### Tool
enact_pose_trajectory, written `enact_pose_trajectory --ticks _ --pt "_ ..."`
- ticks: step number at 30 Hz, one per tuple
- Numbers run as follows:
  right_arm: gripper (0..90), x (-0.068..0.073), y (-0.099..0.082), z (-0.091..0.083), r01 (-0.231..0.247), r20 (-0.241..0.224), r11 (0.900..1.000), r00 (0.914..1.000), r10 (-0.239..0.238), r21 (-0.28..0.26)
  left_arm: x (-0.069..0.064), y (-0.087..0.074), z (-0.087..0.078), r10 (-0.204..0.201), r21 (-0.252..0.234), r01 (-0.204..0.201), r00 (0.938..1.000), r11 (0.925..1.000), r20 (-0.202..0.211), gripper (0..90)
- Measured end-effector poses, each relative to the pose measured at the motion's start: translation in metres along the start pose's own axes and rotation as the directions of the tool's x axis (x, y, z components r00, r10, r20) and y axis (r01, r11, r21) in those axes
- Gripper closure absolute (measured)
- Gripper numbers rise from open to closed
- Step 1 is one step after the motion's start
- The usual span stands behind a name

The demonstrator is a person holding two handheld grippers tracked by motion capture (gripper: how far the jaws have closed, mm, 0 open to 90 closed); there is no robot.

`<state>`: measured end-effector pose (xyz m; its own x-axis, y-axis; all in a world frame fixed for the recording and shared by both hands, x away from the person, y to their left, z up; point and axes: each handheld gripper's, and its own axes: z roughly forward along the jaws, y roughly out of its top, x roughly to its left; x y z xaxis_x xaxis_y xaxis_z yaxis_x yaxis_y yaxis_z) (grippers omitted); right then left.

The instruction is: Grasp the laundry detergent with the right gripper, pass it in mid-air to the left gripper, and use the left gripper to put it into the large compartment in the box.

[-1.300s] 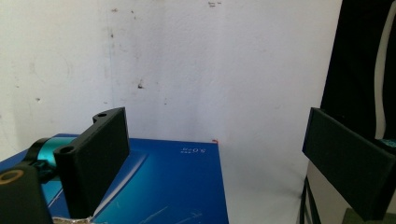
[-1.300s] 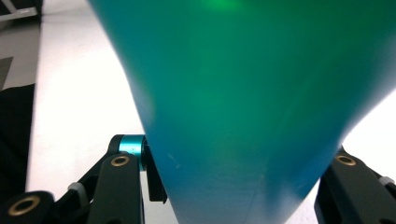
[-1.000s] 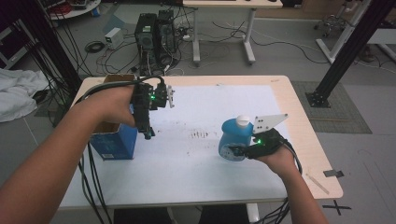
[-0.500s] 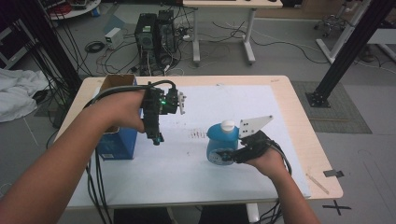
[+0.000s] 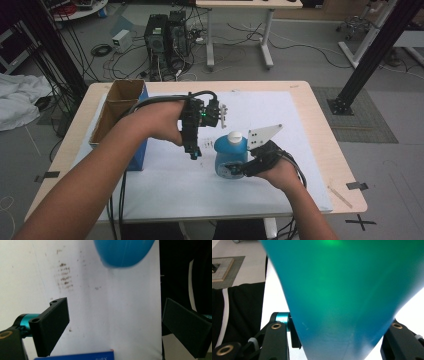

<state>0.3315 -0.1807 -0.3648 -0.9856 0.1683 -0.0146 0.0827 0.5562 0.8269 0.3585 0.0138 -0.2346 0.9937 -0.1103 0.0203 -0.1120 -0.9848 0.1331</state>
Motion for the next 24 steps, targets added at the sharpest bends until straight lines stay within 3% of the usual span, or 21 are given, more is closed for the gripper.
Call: enact_pose_trajectory --ticks 6,13,24 --pt "46.7 0.000 0.001 0.003 -0.002 -0.007 1.0000 1.0000 0.002 0.005 -0.004 0.022 0.005 0.028 -0.019 -0.028 0.9996 0.9994 -0.001 7.4" --pt "46.7 0.001 0.004 0.006 0.002 -0.015 1.0000 0.9999 -0.002 0.001 -0.005 0.032 0.007 0.037 -0.022 -0.037 0.9993 0.9991 0.002 7.4" --pt "46.7 0.002 0.009 0.015 0.005 -0.038 1.0000 0.9993 -0.005 0.000 -0.007 0.041 0.014 0.005 -0.015 -0.005 0.9999 0.9999 0.009 7.4"
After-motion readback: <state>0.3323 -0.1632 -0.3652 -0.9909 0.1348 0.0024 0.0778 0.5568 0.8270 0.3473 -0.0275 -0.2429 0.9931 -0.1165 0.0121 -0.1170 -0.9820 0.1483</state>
